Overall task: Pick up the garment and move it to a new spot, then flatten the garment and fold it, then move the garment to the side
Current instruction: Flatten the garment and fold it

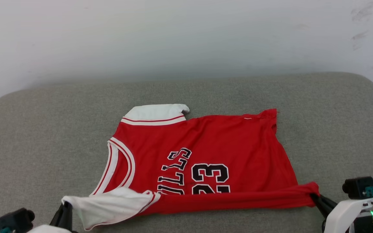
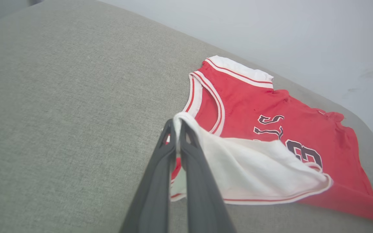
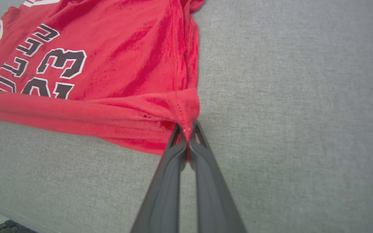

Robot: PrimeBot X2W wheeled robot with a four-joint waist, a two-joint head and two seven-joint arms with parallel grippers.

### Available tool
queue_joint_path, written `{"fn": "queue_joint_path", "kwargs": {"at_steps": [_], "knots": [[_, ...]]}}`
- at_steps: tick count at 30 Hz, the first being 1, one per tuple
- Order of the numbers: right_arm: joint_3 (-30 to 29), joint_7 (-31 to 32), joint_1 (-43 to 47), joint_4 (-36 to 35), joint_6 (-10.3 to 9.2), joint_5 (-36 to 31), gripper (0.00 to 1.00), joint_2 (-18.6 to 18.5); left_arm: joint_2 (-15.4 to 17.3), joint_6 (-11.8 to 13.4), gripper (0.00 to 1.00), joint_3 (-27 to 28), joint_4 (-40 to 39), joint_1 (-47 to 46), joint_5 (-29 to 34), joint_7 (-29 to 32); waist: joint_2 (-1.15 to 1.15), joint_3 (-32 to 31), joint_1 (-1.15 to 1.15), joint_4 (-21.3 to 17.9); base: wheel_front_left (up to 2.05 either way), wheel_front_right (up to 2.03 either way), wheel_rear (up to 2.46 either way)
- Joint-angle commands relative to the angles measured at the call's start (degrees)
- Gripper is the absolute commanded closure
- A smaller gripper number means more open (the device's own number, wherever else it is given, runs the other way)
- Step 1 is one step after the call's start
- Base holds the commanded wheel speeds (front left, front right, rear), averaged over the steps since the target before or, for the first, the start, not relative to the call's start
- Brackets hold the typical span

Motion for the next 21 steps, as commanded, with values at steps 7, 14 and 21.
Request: {"fn": "queue_joint_path", "kwargs": {"at_steps": [7,14,21], "knots": [[-3.5,6.1,-6.1,-5.4,-0.13,-5.4,1.0,3.2,-1.6,-3.9,1.0,-3.2,7.0,-14.5,3.3,0.3,0.0,7.2,0.0,-0.2,0.0,0.0,0.0],[-1.8,7.0,-12.8,-1.1,-0.13,-6.2,1.0,4.7,-4.2,-7.7,1.0,-5.1,16.8,-23.8,2.8,1.2,0.0,12.2,0.0,-0.9,0.0,0.0,0.0],[1.9,3.7,-16.3,7.6,-0.13,-5.4,0.55,6.2,-6.6,-11.5,0.51,-7.2,26.4,-27.8,0.4,4.7,0.0,14.4,0.0,-1.6,0.0,0.0,0.0]]}}
